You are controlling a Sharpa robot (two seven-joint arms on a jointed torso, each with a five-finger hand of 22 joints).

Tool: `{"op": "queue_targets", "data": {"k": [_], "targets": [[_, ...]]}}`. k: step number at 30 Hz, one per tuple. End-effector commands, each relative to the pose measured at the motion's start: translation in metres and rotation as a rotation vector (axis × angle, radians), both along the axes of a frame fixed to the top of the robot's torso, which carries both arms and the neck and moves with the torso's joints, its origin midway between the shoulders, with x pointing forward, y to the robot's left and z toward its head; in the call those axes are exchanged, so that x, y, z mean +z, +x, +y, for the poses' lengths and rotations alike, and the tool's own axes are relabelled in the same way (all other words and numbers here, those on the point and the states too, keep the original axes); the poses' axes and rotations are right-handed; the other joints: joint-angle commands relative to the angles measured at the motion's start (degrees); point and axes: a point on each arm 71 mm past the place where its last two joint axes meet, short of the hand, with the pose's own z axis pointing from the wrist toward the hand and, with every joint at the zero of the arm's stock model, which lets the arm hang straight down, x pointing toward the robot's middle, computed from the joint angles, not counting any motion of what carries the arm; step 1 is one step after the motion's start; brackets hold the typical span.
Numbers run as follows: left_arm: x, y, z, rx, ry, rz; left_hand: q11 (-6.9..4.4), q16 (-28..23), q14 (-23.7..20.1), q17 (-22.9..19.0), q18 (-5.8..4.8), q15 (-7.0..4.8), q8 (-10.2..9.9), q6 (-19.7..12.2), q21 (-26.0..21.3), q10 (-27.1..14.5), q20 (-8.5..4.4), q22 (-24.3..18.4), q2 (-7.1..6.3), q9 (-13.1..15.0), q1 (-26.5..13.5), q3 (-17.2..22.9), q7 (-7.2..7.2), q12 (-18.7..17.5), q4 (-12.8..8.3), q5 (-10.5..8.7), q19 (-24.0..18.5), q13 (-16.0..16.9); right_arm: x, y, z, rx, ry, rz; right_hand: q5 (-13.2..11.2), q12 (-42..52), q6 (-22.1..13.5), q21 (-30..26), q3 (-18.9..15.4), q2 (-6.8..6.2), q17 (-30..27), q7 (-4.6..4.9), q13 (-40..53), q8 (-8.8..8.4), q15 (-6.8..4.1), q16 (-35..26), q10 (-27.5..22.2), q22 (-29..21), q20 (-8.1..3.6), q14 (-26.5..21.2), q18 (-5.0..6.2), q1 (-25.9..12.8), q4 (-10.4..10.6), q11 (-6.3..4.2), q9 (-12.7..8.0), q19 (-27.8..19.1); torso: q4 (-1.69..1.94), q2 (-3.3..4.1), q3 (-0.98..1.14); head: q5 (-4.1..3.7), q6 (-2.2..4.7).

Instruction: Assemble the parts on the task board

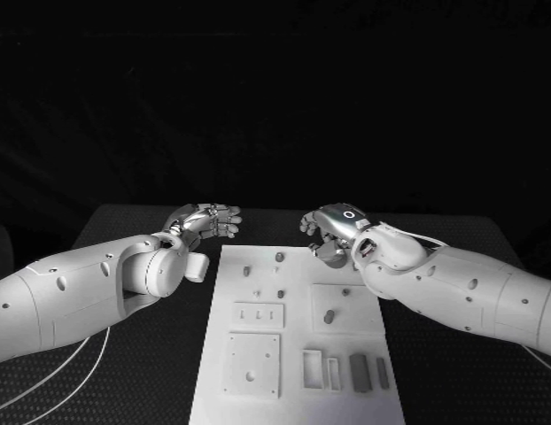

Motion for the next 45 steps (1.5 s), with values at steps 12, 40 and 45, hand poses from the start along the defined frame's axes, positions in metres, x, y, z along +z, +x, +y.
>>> {"op": "queue_targets", "data": {"k": [12, 40, 45], "targets": [[0.001, 0.003, 0.001, -0.004, -0.004, -0.017, 0.44, -0.38, -0.39, 0.15, 0.91, 0.24, -0.15, 0.01, 0.33, -0.03, 0.07, 1.21, -0.11, -0.02, -0.48, 0.22, 0.21, -0.21, -0.10, -0.25, -0.63, 0.03, -0.006, 0.004, -0.045, -0.029, -0.101, 0.194, 6.32, -0.37, 0.20, 0.41, -8.95, 1.29, -0.50, -0.47, -1.41, 0.20, 0.16, 1.64, 0.62, 0.42, -0.10, -0.84, 0.80, -4.21, -0.86, 0.09, -0.60, -0.50, -1.49, -0.66, 0.75, 0.13, 0.13], [0.000, 0.003, -0.006, -0.025, -0.010, -0.010, 0.78, -0.42, -0.39, 0.26, 0.94, 0.29, -0.20, -0.09, 0.44, -0.27, 0.13, 1.20, -0.07, -0.04, -0.67, 0.32, 0.53, -0.44, -0.04, -0.28, -0.72, -0.02, -0.030, 0.022, -0.040, -0.068, -0.176, 0.234, 2.69, 0.10, -1.28, -0.43, -9.58, 1.84, -1.50, -0.96, -3.70, -0.36, 0.66, 2.43, -2.07, 0.56, 0.84, -3.06, 0.80, -3.10, -0.56, 0.60, -1.59, -2.18, -1.27, -0.64, 0.53, -0.46, -0.59], [0.000, 0.003, -0.008, -0.023, -0.009, -0.012, 0.78, -0.42, -0.40, 0.27, 0.94, 0.29, -0.20, -0.09, 0.45, -0.28, 0.13, 1.20, -0.05, -0.05, -0.71, 0.32, 0.53, -0.46, -0.02, -0.28, -0.72, -0.02, -0.035, 0.024, -0.039, -0.073, -0.190, 0.246, 1.22, 0.00, -1.28, -0.46, -8.14, 2.22, -1.81, -0.98, -4.05, -0.36, 0.71, 2.79, -1.95, 0.60, 0.89, -3.22, 0.80, -2.95, -0.31, 0.63, -1.85, -2.15, -1.07, -0.70, 0.50, -0.65, -0.64]]}}
